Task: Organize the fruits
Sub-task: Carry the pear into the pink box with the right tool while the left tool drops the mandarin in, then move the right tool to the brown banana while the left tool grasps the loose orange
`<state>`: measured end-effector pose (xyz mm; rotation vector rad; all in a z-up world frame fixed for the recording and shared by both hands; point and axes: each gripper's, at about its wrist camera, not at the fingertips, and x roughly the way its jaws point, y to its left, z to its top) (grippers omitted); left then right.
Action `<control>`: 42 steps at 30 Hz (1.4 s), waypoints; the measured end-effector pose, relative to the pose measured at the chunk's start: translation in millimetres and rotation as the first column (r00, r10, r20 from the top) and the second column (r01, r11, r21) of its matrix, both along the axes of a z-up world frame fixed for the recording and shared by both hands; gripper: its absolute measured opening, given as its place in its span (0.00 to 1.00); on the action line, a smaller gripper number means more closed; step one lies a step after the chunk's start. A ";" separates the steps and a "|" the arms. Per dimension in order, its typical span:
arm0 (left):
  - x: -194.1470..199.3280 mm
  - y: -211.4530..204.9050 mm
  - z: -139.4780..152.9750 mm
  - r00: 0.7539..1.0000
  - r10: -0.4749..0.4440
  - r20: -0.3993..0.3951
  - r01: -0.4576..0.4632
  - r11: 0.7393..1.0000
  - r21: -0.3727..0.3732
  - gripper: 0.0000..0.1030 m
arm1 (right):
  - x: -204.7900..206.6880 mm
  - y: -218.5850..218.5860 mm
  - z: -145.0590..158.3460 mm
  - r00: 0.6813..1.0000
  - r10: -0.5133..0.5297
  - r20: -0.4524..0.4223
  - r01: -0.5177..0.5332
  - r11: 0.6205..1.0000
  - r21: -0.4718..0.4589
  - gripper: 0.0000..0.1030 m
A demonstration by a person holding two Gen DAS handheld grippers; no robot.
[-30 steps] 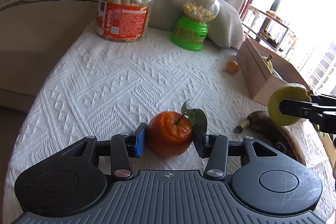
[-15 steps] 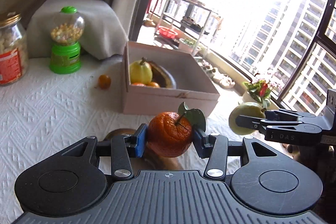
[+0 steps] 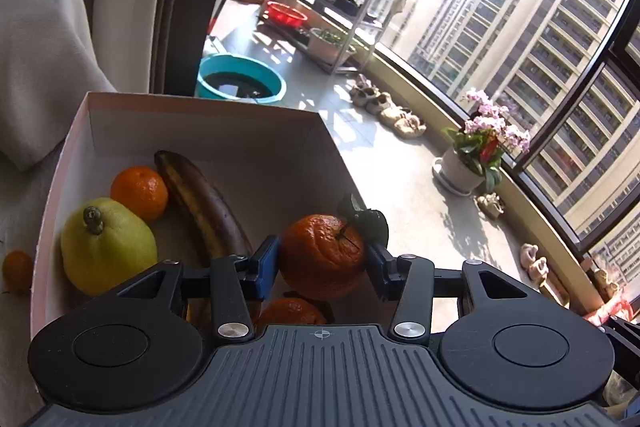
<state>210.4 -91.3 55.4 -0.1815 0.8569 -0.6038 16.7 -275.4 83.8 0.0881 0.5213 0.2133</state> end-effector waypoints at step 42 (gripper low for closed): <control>-85.3 178.7 -10.7 0.937 0.262 0.232 -0.288 0.953 0.089 0.48 | 104.9 86.9 13.0 0.991 0.074 -0.115 -0.092 0.983 -0.158 0.70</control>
